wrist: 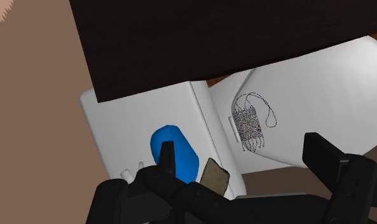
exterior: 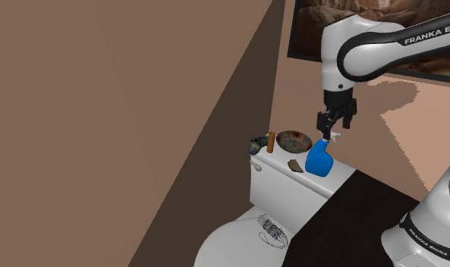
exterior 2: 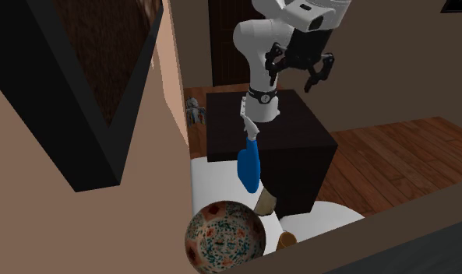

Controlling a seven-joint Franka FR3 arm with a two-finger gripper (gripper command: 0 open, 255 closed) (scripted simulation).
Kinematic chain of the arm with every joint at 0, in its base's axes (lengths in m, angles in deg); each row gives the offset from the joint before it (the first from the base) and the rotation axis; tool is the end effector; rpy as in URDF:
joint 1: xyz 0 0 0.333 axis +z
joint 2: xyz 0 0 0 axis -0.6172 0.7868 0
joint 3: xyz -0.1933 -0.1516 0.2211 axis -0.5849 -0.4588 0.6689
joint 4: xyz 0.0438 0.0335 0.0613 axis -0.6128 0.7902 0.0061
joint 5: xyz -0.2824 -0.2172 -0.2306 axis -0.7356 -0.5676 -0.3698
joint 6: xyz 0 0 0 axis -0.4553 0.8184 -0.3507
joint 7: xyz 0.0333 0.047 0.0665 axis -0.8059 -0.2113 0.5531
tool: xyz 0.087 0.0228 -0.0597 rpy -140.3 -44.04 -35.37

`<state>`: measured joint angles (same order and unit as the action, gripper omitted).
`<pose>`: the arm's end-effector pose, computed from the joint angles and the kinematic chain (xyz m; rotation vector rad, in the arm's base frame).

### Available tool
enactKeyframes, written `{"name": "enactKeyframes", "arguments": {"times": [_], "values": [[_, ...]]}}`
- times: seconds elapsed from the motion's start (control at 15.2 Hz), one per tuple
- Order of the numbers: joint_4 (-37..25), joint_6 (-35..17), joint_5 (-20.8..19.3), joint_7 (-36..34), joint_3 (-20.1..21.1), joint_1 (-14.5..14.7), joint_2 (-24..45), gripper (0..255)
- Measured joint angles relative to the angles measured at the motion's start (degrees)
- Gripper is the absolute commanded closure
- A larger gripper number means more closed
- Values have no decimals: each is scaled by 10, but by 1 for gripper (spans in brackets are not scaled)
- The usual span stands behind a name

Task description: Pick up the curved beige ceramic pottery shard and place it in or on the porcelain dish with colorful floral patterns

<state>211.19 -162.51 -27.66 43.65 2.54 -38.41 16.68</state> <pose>0.3700 0.0036 0.4239 2.9753 -0.3029 -0.3195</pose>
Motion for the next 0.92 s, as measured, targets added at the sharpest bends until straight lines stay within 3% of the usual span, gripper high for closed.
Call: {"name": "enactKeyframes", "arguments": {"times": [0.53,0.92], "values": [[-14,-160,-42,-84,23,-18,179,0],[-58,-253,-100,-159,25,-31,325,0]]}}
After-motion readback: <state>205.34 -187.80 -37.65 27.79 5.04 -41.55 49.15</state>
